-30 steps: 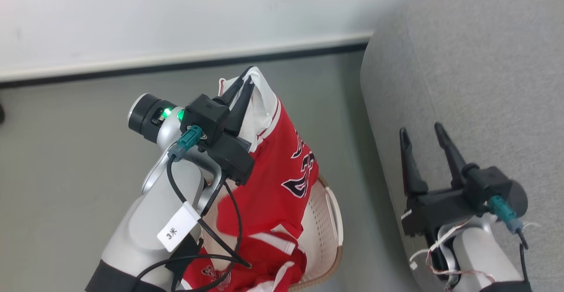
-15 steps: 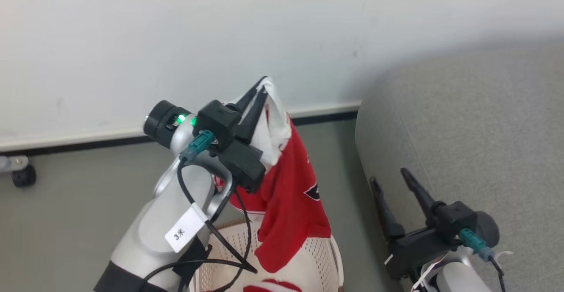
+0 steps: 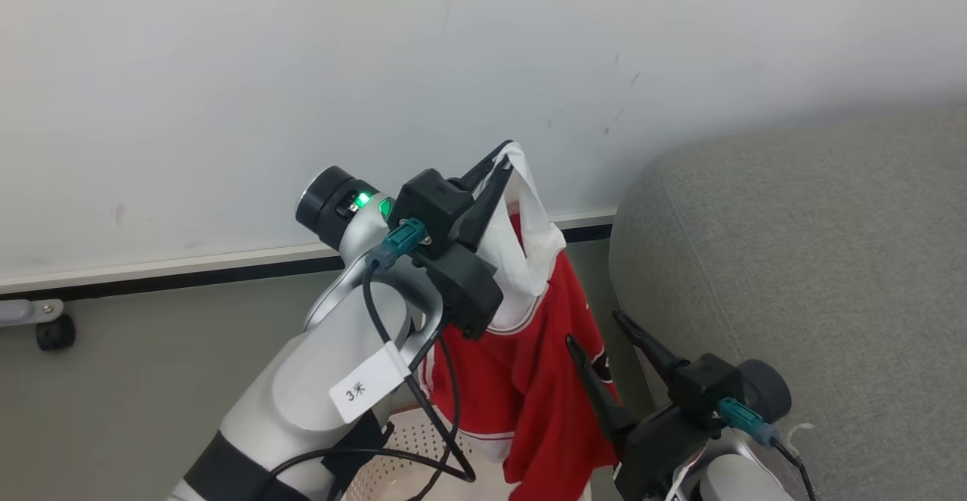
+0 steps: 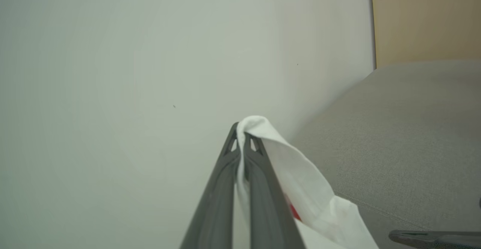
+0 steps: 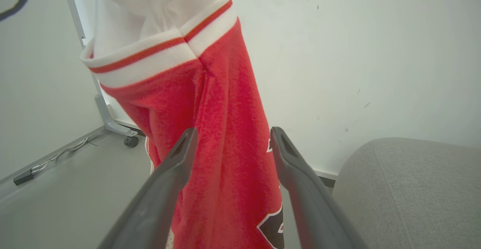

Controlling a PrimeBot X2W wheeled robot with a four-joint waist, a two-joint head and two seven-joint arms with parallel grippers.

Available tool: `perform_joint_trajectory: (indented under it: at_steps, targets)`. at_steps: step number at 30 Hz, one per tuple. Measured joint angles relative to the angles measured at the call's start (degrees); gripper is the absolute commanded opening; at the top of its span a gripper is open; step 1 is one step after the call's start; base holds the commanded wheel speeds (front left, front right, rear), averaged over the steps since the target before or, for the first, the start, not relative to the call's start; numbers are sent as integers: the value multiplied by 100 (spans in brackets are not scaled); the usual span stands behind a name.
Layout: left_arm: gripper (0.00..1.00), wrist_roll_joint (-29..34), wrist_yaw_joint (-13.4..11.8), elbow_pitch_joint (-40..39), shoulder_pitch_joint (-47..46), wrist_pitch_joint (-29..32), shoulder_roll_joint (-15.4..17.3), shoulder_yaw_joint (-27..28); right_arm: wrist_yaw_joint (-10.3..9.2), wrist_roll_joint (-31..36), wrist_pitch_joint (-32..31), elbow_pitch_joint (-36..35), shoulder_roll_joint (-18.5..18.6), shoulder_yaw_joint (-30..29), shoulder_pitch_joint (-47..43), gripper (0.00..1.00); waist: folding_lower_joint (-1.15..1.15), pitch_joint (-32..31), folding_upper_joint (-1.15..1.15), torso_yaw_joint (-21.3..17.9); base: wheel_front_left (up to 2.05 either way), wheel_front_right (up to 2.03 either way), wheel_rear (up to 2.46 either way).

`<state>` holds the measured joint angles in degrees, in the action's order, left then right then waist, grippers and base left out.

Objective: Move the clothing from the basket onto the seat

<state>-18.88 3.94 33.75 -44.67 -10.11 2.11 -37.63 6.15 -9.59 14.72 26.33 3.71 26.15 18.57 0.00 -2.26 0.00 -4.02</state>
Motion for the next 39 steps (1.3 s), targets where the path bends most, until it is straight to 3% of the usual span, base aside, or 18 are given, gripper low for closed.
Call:
perform_joint_trajectory:
  at_steps: [18, 19, 21, 22, 29, 32, 34, 35, 39]
  targets:
    - [0, -869, -403, -506, -530, 222, 4, -803, 51, -116, -1, 1366, -15, 587, 1045, 100, 0, -9, 0, 234, 0, 0, 0]
    - [0, -932, -446, -531, -558, 222, 4, -855, 60, -179, -1, 1439, -22, 655, 1171, 47, 0, -2, 0, 255, 0, 0, 0]
    - [0, -981, -468, -530, -560, 221, 4, -886, 76, -240, -1, 1507, -19, 684, 1260, 10, 0, 5, 0, 276, 0, 0, 0]
    - [0, -981, -468, -530, -560, 221, 4, -886, 76, -240, -1, 1507, -19, 684, 1260, 0, 0, 5, 0, 276, 0, 0, 0]
    - [0, -1025, -630, -314, -533, 201, 3, -742, 91, -296, -1, 1714, -20, 662, 1395, 0, 0, 40, 0, 284, 0, 0, 0]
    - [27, -1045, -655, -216, -477, 157, 7, -646, 92, -314, -1, 1768, -19, 591, 1447, 0, 1, 58, 0, 237, 0, 0, 0]
    - [56, -1098, -701, -172, -371, 80, 9, -583, 92, -347, -1, 1774, -16, 566, 1509, 0, 0, 67, 0, 196, 0, 0, 0]
    - [96, -1152, -715, -148, -313, 31, 16, -538, 92, -366, -1, 1774, -14, 550, 1539, 0, 0, 71, 0, 173, 0, 0, 0]
    - [100, -1236, -805, -47, -88, -90, 108, -414, 92, -370, -1, 1759, 91, 479, 1702, 0, 0, 85, 0, 68, 0, 0, 0]
